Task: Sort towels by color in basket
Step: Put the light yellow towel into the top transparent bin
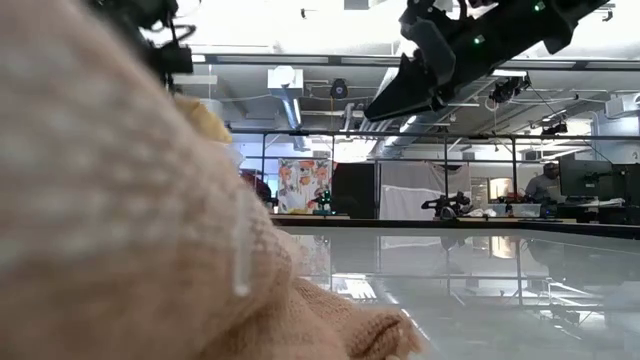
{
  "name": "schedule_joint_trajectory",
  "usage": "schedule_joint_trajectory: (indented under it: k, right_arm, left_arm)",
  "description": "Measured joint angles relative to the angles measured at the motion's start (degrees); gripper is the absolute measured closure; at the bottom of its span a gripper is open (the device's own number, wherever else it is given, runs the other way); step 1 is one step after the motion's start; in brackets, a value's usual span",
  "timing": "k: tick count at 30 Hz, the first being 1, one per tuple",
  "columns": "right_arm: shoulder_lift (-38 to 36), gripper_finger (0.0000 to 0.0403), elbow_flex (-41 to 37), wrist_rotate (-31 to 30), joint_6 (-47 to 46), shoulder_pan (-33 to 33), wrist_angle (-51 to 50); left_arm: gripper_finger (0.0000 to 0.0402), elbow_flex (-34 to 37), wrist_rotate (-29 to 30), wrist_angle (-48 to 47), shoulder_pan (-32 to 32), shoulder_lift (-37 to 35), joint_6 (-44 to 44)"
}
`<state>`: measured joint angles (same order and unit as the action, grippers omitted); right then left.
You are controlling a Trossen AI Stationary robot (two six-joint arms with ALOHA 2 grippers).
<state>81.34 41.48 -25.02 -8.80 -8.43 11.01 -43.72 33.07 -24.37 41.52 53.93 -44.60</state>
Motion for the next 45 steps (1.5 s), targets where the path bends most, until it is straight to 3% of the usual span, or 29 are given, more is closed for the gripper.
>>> schedule_joint_trajectory:
  k: [10,17,24,29,35,41,45]
  right_arm:
    - [0.0,0.0314,0.0,0.3,-0.3,0.0,0.2]
    - [0.0,0.0314,0.0,1.4,-0.4,0.0,0.3]
    - [0.0,0.0314,0.0,1.5,-0.3,0.0,0.3]
    - [0.0,0.0314,0.0,1.5,-0.3,0.0,0.3]
    - [0.0,0.0314,0.0,1.5,-0.2,0.0,0.3]
    - [0.0,0.0314,0.0,1.5,-0.2,0.0,0.2]
    - [0.0,0.0314,0.0,1.5,-0.3,0.0,0.2]
  left_arm:
    - [0.0348,0.0,-4.6,-0.1,3.4,5.8,2.6]
    - [0.0340,0.0,-11.5,-0.1,5.4,8.3,4.6]
    - [0.0287,-1.0,-19.8,-1.7,7.8,12.8,9.0]
    - [0.0239,-6.2,-26.5,-8.0,9.3,16.3,12.1]
    - [0.0199,-16.5,-26.8,-19.4,9.5,17.5,12.4]
    - [0.0196,-25.9,-26.5,-27.5,9.3,17.1,17.1]
    - [0.0205,-27.6,-24.0,-27.0,10.5,17.1,24.1]
